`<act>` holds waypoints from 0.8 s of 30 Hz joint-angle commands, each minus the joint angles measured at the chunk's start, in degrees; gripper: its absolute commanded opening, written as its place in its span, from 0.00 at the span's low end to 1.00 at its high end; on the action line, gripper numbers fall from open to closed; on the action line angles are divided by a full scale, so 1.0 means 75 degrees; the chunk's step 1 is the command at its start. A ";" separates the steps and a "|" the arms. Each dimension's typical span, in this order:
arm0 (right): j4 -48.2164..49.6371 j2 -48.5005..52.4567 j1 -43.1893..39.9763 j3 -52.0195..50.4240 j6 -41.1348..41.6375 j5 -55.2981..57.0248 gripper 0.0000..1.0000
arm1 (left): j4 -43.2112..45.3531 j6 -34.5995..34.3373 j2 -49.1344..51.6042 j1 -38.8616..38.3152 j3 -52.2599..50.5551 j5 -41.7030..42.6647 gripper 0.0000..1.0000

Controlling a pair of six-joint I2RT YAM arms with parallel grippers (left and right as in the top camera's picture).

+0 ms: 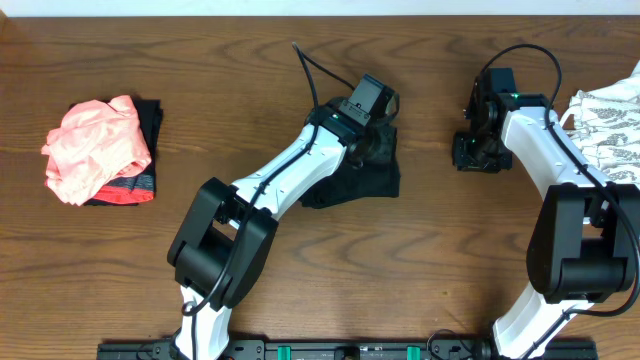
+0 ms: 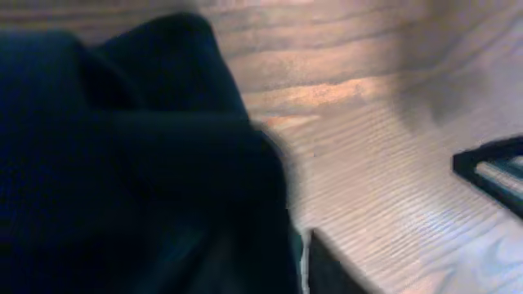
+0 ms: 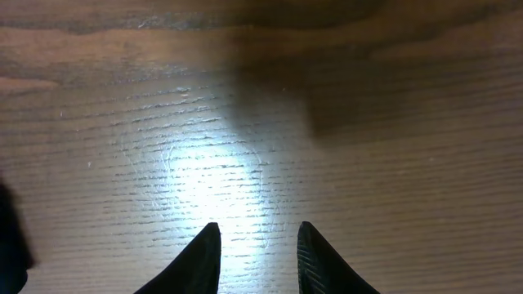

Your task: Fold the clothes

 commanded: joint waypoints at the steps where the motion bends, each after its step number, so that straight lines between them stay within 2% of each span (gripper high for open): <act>1: -0.0009 -0.0050 -0.0009 -0.0017 0.0017 -0.0055 0.30 | 0.0233 -0.0006 -0.0029 0.0017 0.0035 -0.0122 0.48; 6: 0.0009 -0.0050 -0.0009 -0.0020 -0.0076 -0.0058 0.30 | 0.0239 0.0038 -0.0061 0.0038 0.0035 0.0210 0.52; 9: 0.0064 -0.0050 -0.0006 -0.0017 -0.0391 -0.0181 0.30 | 0.0119 0.0391 -0.0271 0.0134 0.0044 0.0248 0.46; 12: 0.0221 -0.0050 -0.0009 -0.0017 -0.1151 -0.1090 0.29 | -0.0102 0.0484 -0.0769 0.0434 0.0047 0.0184 0.43; 13: 0.0283 -0.0055 -0.0009 -0.0017 -0.1355 -0.1422 0.25 | -0.0224 0.0484 -0.0956 0.0571 0.0047 0.0087 0.40; 15: 0.0391 -0.0099 -0.0009 -0.0012 -0.1842 -0.2212 0.10 | -0.0574 0.0487 -0.1323 0.0883 0.0047 -0.0318 0.39; 17: 0.0440 -0.0195 -0.0006 0.0052 -0.2445 -0.3381 0.01 | -0.1000 0.0487 -0.1623 0.1209 0.0047 -0.0799 0.39; 20: 0.0455 -0.0431 0.0041 0.0289 -0.3179 -0.5595 0.01 | -0.1603 0.0481 -0.1874 0.1743 0.0047 -0.0944 0.39; 24: 0.1218 -0.0568 0.0376 0.0425 -0.3077 -0.7903 0.01 | -0.2355 0.0455 -0.1853 0.2107 0.0017 -0.0921 0.39</act>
